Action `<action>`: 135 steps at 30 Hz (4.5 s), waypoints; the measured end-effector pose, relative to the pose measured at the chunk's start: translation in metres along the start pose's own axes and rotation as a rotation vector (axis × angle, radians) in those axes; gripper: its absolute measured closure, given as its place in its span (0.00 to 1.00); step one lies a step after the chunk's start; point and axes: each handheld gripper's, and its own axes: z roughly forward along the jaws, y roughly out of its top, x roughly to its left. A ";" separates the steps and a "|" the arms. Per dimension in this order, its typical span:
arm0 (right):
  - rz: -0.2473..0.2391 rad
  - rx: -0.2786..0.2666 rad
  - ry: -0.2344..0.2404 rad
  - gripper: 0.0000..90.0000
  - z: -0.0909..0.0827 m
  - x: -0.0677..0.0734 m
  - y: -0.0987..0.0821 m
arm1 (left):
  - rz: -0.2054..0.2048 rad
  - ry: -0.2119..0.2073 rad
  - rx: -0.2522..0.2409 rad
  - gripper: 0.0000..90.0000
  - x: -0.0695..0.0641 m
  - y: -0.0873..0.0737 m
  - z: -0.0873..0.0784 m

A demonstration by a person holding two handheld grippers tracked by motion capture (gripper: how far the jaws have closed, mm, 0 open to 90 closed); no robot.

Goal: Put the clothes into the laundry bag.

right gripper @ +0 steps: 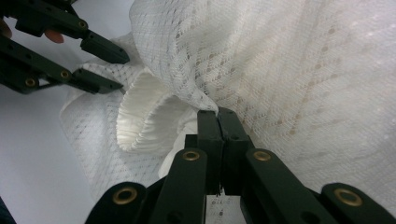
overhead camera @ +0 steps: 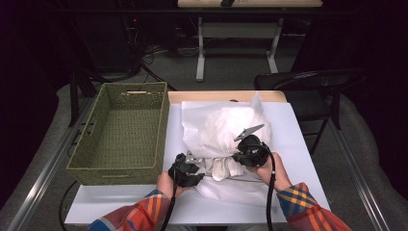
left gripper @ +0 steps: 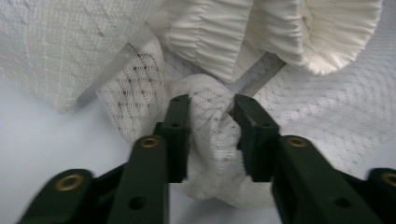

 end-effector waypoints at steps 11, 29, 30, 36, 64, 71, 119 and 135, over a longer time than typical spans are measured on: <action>-0.003 -0.006 -0.002 1.00 -0.001 0.000 0.000 | -0.040 -0.022 -0.033 0.96 0.006 -0.017 -0.027; -0.017 -0.004 0.009 1.00 -0.002 0.004 0.002 | -0.032 0.013 -0.038 0.48 0.000 -0.025 -0.058; -0.017 -0.004 0.009 1.00 -0.002 0.004 0.002 | -0.020 0.016 -0.042 0.46 -0.003 -0.021 -0.057; -0.016 -0.003 0.009 1.00 -0.001 0.006 0.002 | 0.040 0.053 0.049 0.37 -0.019 -0.002 -0.025; -0.024 -0.016 0.027 1.00 -0.011 0.010 0.002 | -0.056 0.042 0.011 0.96 0.006 -0.048 -0.063; -0.016 -0.048 0.056 1.00 -0.025 0.010 -0.002 | -0.049 0.049 0.031 0.97 0.007 -0.053 -0.066; -0.015 -0.012 0.081 0.99 -0.019 0.007 -0.007 | 0.101 0.132 -0.117 0.99 -0.005 -0.025 -0.069; -0.012 0.016 0.083 0.99 -0.014 0.008 -0.011 | 0.103 0.048 -0.081 0.68 -0.020 -0.028 -0.070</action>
